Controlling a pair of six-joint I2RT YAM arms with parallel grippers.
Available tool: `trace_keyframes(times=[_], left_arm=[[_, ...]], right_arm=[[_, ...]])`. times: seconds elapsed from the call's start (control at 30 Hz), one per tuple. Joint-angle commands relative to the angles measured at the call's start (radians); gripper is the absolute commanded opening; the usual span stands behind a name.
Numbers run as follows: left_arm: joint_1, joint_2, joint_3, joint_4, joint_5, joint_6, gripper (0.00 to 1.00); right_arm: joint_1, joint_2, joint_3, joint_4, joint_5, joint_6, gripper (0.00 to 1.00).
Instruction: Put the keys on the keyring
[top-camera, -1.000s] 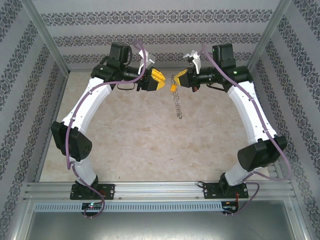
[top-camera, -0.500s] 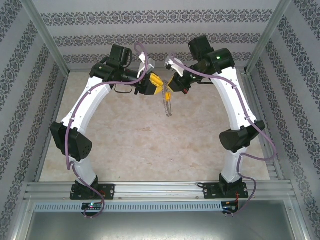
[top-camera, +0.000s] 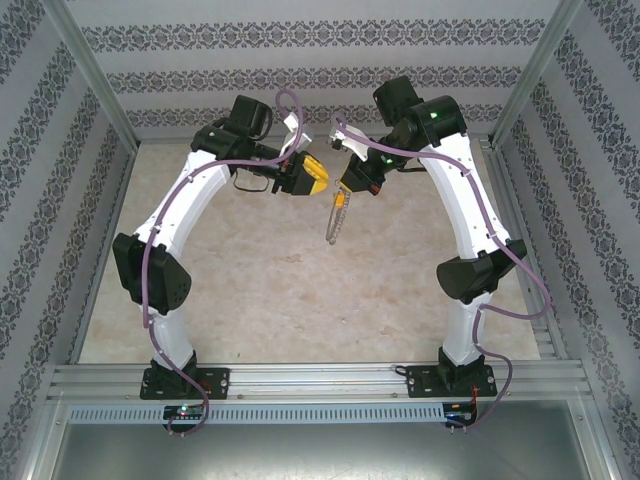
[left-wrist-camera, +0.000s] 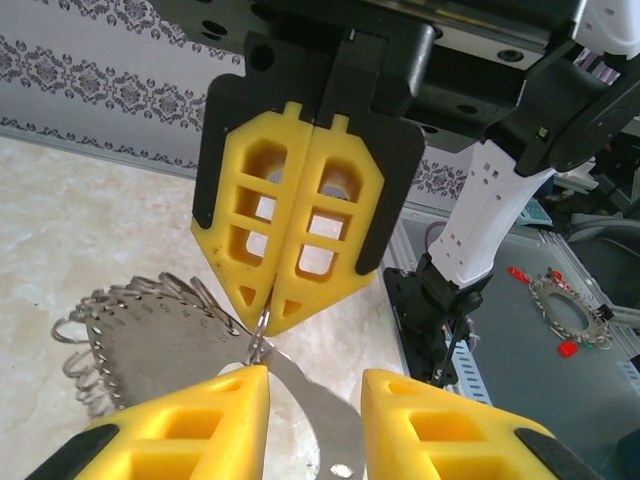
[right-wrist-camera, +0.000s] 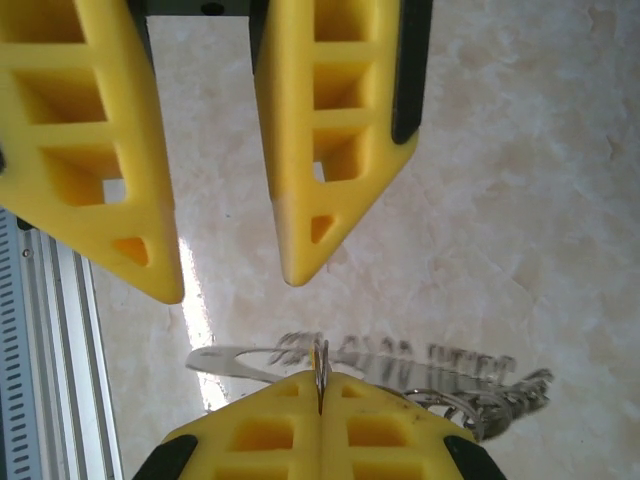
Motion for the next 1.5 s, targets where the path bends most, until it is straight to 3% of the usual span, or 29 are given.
trace_keyframes(times=[0.0,1.0,1.13,1.3,1.47], left_arm=[[-0.014,0.026,0.046,-0.017,0.042,0.011,0.29],[-0.054,0.088,0.084,-0.013,0.096,0.020,0.23],[-0.056,0.099,0.093,-0.018,0.118,0.024,0.16],[-0.058,0.100,0.097,-0.029,0.139,0.038,0.14],[-0.056,0.102,0.107,-0.032,0.155,0.043,0.12]], right_arm=[[0.010,-0.035,0.009,-0.006,-0.028,-0.023,0.00],[-0.002,-0.061,-0.047,0.063,-0.067,-0.014,0.00],[-0.026,-0.091,-0.087,0.099,-0.131,-0.013,0.00],[-0.064,-0.135,-0.143,0.132,-0.227,-0.022,0.00],[-0.075,-0.145,-0.159,0.135,-0.243,-0.023,0.00]])
